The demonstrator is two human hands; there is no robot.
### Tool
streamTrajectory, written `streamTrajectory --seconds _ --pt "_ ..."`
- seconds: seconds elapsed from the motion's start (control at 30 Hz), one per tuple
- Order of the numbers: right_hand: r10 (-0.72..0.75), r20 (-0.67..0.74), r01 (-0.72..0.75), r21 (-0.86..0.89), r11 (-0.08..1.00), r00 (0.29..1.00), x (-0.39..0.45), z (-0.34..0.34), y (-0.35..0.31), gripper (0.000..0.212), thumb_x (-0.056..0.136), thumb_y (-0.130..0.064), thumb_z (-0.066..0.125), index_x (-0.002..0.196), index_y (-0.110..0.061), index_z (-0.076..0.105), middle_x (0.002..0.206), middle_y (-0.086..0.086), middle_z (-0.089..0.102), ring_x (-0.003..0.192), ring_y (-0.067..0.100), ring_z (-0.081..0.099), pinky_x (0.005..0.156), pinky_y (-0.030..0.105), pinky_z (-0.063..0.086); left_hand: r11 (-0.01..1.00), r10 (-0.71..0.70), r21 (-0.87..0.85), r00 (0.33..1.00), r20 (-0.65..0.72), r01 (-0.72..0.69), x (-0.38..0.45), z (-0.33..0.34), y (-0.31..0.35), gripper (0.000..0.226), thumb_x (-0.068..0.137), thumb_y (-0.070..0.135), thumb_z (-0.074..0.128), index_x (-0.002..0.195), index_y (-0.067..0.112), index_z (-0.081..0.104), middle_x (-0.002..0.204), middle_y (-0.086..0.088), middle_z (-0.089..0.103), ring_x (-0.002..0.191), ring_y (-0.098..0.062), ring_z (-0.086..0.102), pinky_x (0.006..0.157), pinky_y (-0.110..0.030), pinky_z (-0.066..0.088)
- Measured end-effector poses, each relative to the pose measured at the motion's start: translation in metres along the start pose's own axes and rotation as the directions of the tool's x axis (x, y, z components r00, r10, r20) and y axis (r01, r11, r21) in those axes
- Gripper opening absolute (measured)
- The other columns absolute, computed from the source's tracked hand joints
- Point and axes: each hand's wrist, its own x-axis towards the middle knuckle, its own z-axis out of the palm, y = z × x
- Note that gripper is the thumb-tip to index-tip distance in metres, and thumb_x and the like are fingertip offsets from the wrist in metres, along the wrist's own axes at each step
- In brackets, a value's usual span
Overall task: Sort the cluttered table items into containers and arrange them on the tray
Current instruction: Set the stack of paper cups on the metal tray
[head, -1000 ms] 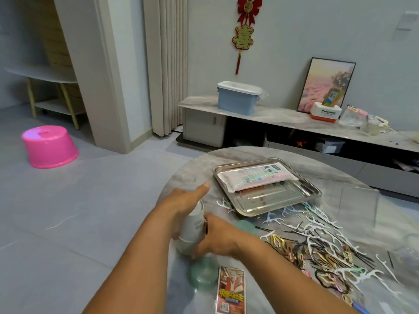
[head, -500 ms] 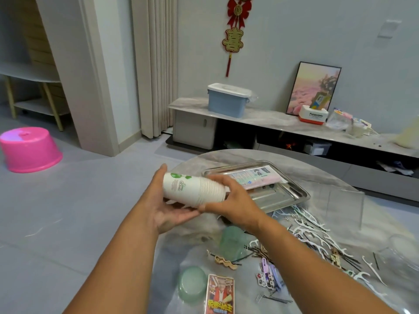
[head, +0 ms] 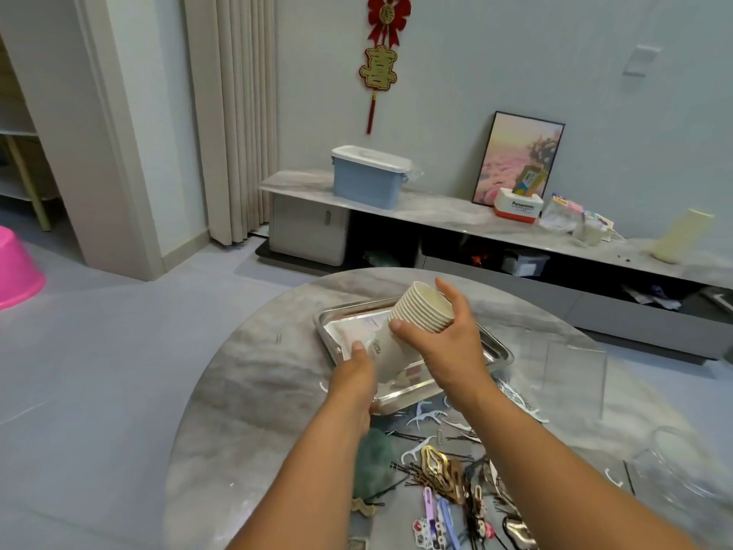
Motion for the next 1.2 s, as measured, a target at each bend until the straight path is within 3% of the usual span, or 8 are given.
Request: streamTrajectory --seconds 0.17,0.27,0.37,0.43,0.5,0.57,0.87,1.2 --pt "-0.016 0.008 0.017 -0.206 0.978 1.000 0.021 0.003 0.021 0.089 0.069 -0.029 0.092 0.143 -0.034 0.044 0.132 -0.003 0.055 0.118 0.015 0.055 0.101 0.040 0.051 0.971 0.149 0.205 0.982 -0.119 -0.122 0.027 -0.006 -0.004 0.013 0.093 0.011 0.057 0.101 0.004 0.065 0.098 -0.009 0.070 0.091 -0.034 0.066 0.069 -0.033 0.049" --pt "0.037 0.096 -0.014 -0.232 0.973 0.995 0.026 0.020 0.036 0.094 0.069 -0.027 0.093 0.147 -0.031 0.041 0.138 0.000 0.051 0.126 0.019 0.051 0.109 0.045 0.045 0.953 0.152 0.292 0.966 -0.211 -0.086 0.040 -0.024 -0.014 0.025 0.087 0.015 0.066 0.106 -0.001 0.065 0.103 -0.018 0.070 0.094 -0.038 0.067 0.067 -0.033 0.048" --pt "0.044 0.167 -0.005 -0.225 0.974 0.985 0.023 0.036 0.045 0.097 0.069 -0.028 0.093 0.149 -0.032 0.039 0.141 -0.001 0.050 0.130 0.018 0.049 0.111 0.044 0.043 0.970 0.088 0.234 0.989 -0.118 -0.058 0.047 -0.025 -0.026 0.015 0.083 0.008 0.071 0.096 0.000 0.071 0.083 -0.014 0.072 0.073 -0.029 0.068 0.055 -0.028 0.052" --pt "0.044 0.187 -0.003 -0.213 0.977 0.981 0.023 0.042 0.047 0.101 0.069 -0.029 0.093 0.151 -0.033 0.035 0.145 -0.003 0.048 0.134 0.016 0.046 0.114 0.043 0.041 0.978 0.070 0.203 0.995 -0.077 -0.053 0.051 -0.023 -0.032 0.002 0.084 0.003 0.073 0.086 0.004 0.072 0.078 -0.015 0.073 0.074 -0.031 0.071 0.067 -0.041 0.063" --pt "0.054 0.202 -0.015 -0.192 0.981 0.978 0.023 0.041 0.047 0.109 0.068 -0.035 0.093 0.155 -0.037 0.026 0.150 -0.004 0.045 0.137 0.013 0.043 0.117 0.040 0.039 0.983 0.082 0.171 0.994 -0.070 -0.069 0.055 -0.023 -0.035 0.018 0.085 0.001 0.075 0.070 0.006 0.067 0.070 -0.014 0.071 0.069 -0.030 0.070 0.072 -0.048 0.063" --pt "0.068 0.229 -0.029 -0.172 0.985 0.971 0.022 0.036 0.047 0.114 0.067 -0.047 0.091 0.155 -0.044 0.019 0.152 -0.006 0.043 0.138 0.011 0.043 0.117 0.038 0.038 0.990 0.072 0.121 0.996 -0.051 -0.066 0.055 -0.024 -0.036 0.032 0.084 -0.003 0.075 0.061 0.008 0.057 0.056 -0.011 0.064 0.054 -0.024 0.063 0.057 -0.036 0.059" --pt "0.122 0.141 -0.105 -0.123 0.987 0.982 0.007 -0.003 0.049 0.097 0.067 -0.091 0.059 0.148 -0.065 0.014 0.153 -0.008 0.039 0.137 0.012 0.043 0.107 0.038 0.039 0.989 0.090 0.111 0.992 0.089 -0.099 0.045 -0.017 -0.024 0.018 0.091 0.002 0.067 0.075 0.007 0.063 0.063 -0.010 0.072 0.055 -0.019 0.071 0.046 -0.025 0.054" --pt "0.156 -0.068 -0.170 -0.435 0.884 0.985 -0.013 -0.100 0.107 0.078 0.092 -0.071 0.041 0.158 -0.031 0.026 0.160 -0.005 0.035 0.147 0.013 0.033 0.116 0.034 0.031 0.958 0.252 0.155 0.967 -0.041 -0.243 0.035 -0.033 0.021 0.020 0.095 0.000 0.055 0.096 -0.016 0.065 0.077 -0.023 0.074 0.058 -0.027 0.074 0.044 -0.023 0.052"
